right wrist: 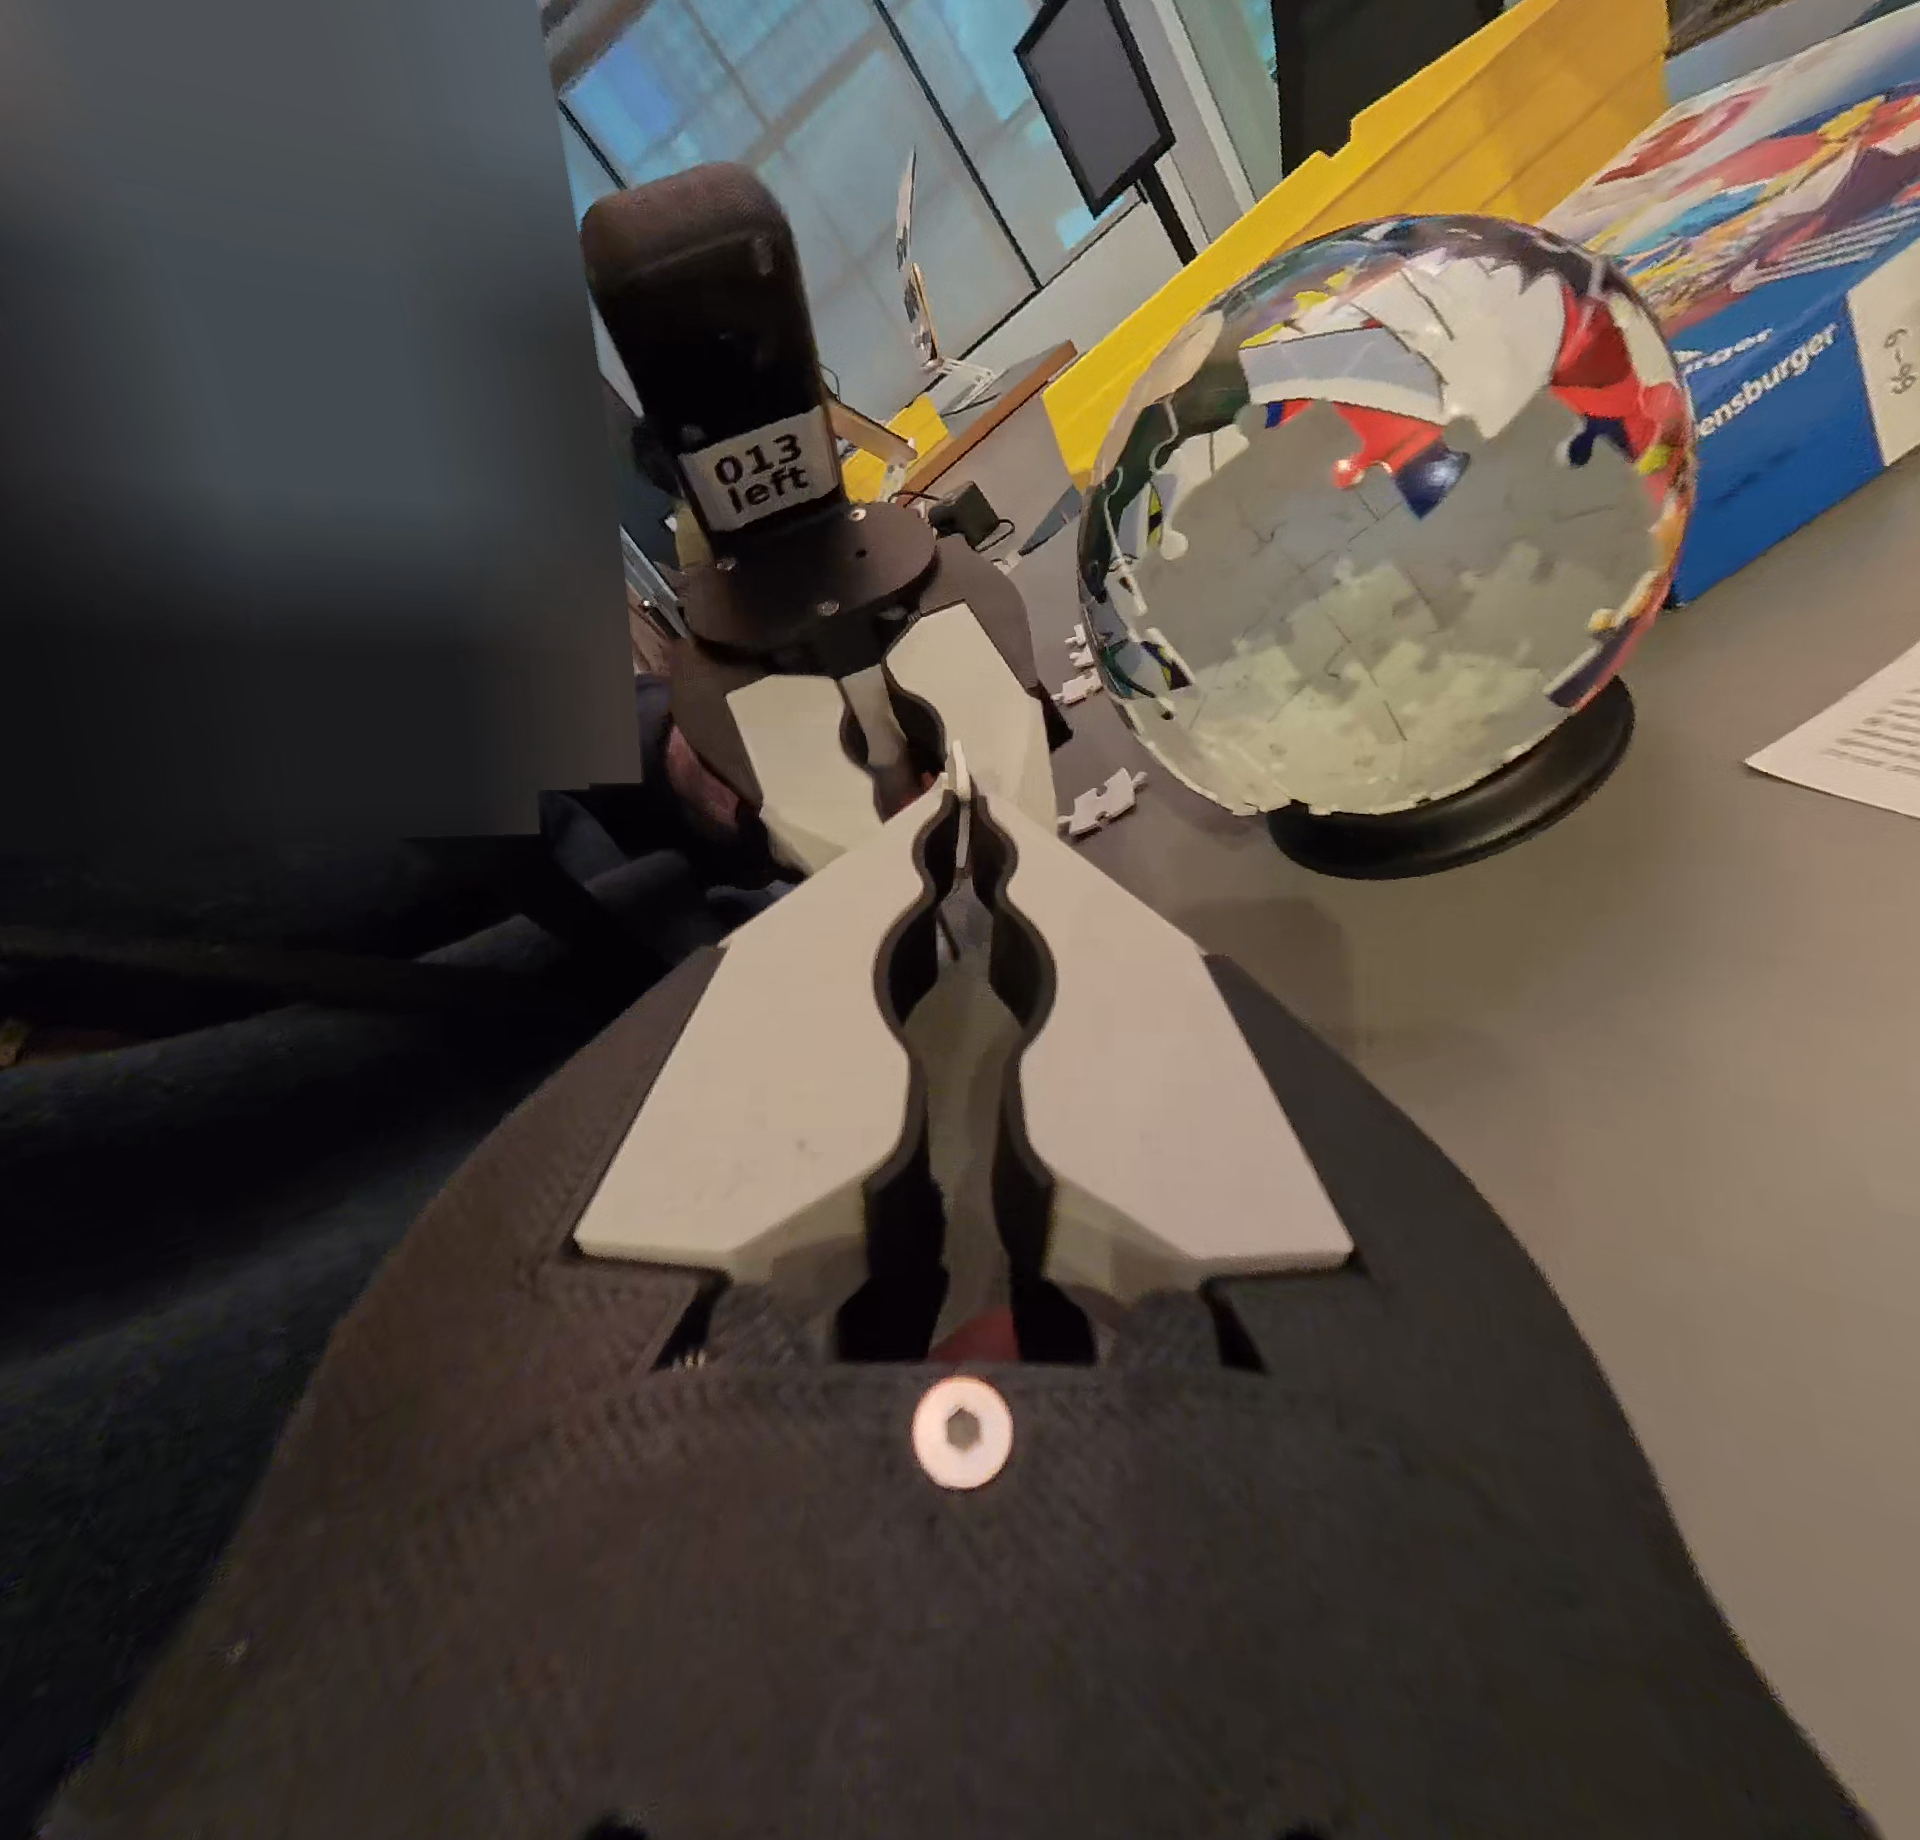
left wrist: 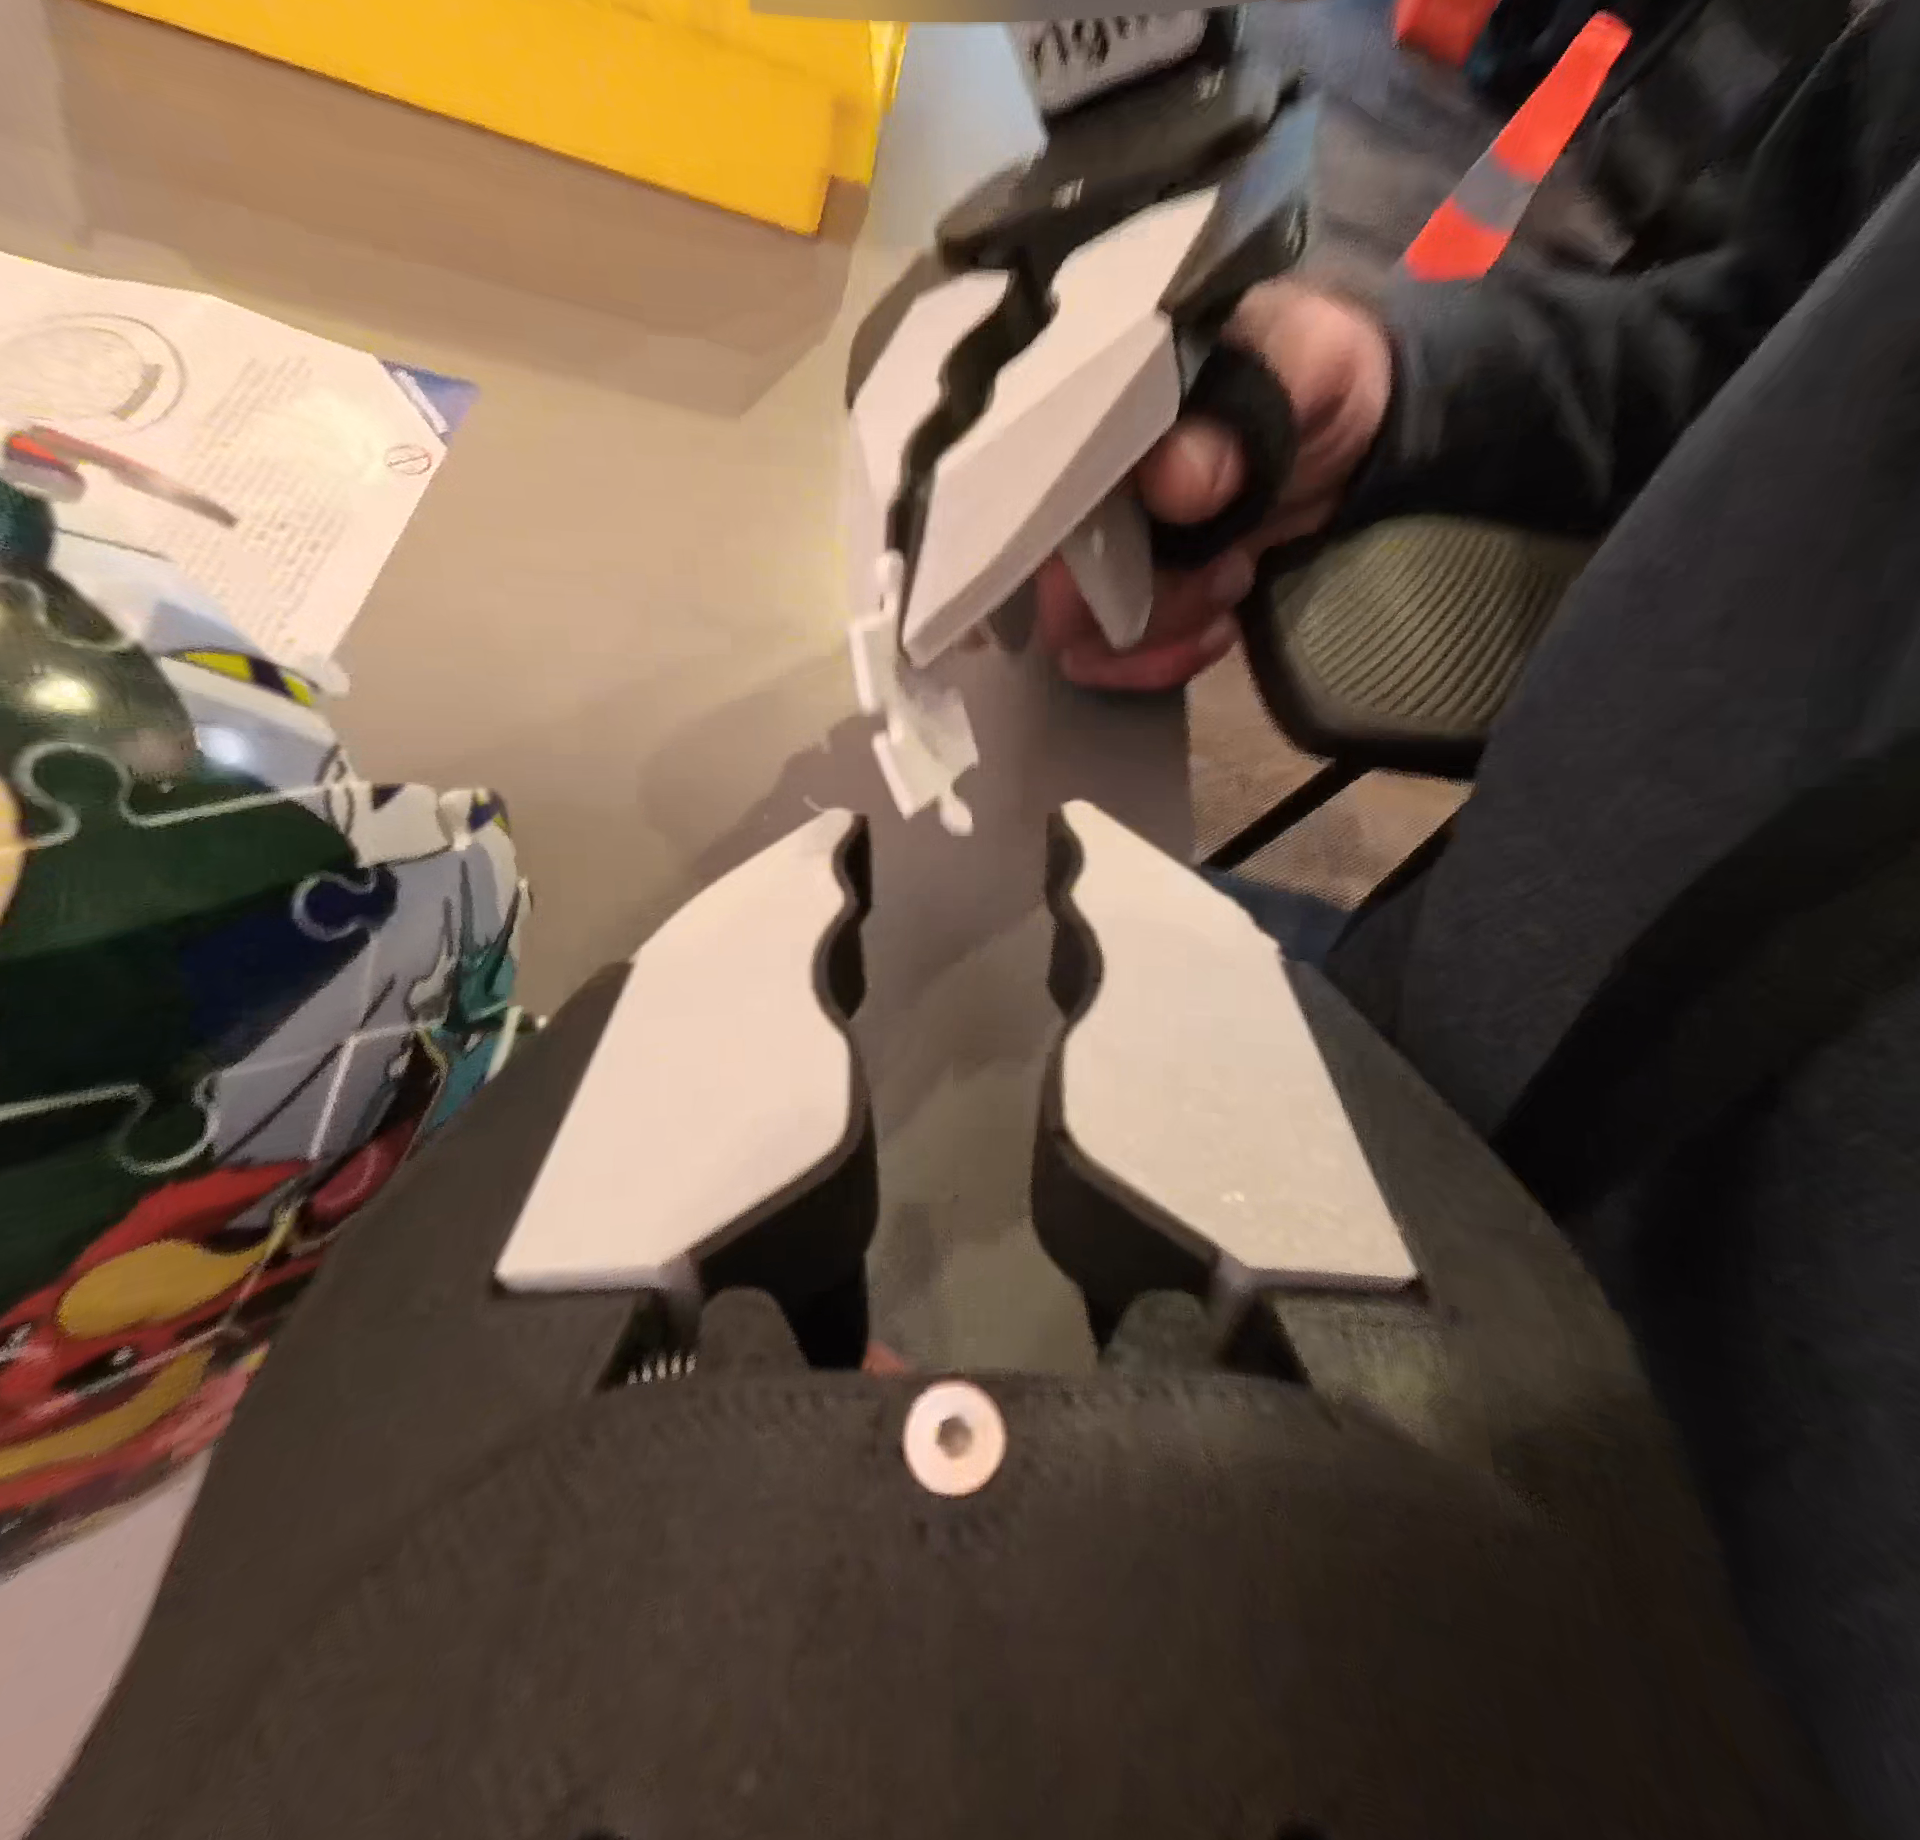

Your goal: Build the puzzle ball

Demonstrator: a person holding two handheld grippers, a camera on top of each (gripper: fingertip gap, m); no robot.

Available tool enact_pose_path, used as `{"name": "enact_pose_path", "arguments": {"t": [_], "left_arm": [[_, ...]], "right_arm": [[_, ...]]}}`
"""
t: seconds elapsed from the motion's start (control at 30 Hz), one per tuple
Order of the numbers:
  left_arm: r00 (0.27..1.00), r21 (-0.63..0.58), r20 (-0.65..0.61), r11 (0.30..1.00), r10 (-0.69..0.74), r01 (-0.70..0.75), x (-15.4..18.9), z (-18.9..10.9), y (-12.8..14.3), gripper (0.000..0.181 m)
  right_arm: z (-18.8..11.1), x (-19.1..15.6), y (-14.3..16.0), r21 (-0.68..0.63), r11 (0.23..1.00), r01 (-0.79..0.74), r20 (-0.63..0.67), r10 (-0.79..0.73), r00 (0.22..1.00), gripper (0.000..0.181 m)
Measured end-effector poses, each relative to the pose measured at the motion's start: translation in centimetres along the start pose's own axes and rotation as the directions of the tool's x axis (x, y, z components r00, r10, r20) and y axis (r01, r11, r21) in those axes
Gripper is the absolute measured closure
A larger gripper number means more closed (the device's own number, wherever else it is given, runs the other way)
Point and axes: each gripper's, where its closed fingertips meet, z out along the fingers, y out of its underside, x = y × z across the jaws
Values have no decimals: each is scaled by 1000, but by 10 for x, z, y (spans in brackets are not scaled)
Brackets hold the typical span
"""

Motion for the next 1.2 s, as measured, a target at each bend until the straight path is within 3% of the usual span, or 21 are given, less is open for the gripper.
{"name": "enact_pose_path", "arguments": {"t": [0.1, 0.23, 0.33, 0.43, 0.5, 0.63, 0.77, 0.83, 0.97, 1.07, 1.2], "left_arm": [[995, 58, -58, 995, -77, 81, 3, 1, -10, 172], [980, 53, -147, 988, -136, 145, 11, 1, -8, 177], [959, -17, -208, 981, -191, 192, 13, 0, 1, 179], [941, -87, -255, 975, -220, 204, 18, -3, 6, 180], [934, -138, -274, 970, -230, 199, 22, -2, 10, 180], [938, -158, -251, 966, -240, 205, 20, -3, 13, 179], [987, -138, -103, 984, -124, 109, 7, -22, 14, 144], [999, -53, 9, 998, -41, 41, -6, -44, 0, 127], [938, -56, 318, 990, 140, -130, -54, -90, -20, 79], [934, -132, 296, 977, 201, -168, -62, -99, -18, 49], [909, -129, 336, 968, 245, -213, -79, -107, -22, 45]], "right_arm": [[0, -2, 1, -14, 998, 58, -11, -58, 998, 181], [1, -6, 8, -86, 984, 157, -26, -160, 987, 181], [1, -8, 17, -211, 938, 274, -31, -287, 957, 175], [6, -13, 24, -291, 891, 348, 2, -363, 932, 181], [6, -11, 28, -333, 885, 325, 20, -337, 941, 181], [5, -6, 19, -265, 947, 183, 9, -188, 982, 181], [-5, 25, 7, -190, 981, 37, -89, -55, 994, 181], [-8, 36, 7, -187, 982, 19, -123, -42, 992, 181], [-3, 44, 8, -199, 980, 13, -131, -39, 991, 181], [-3, 48, 9, -205, 979, 1, -147, -32, 989, 181], [-6, 57, 6, -196, 980, -24, -181, -12, 983, 181]]}}
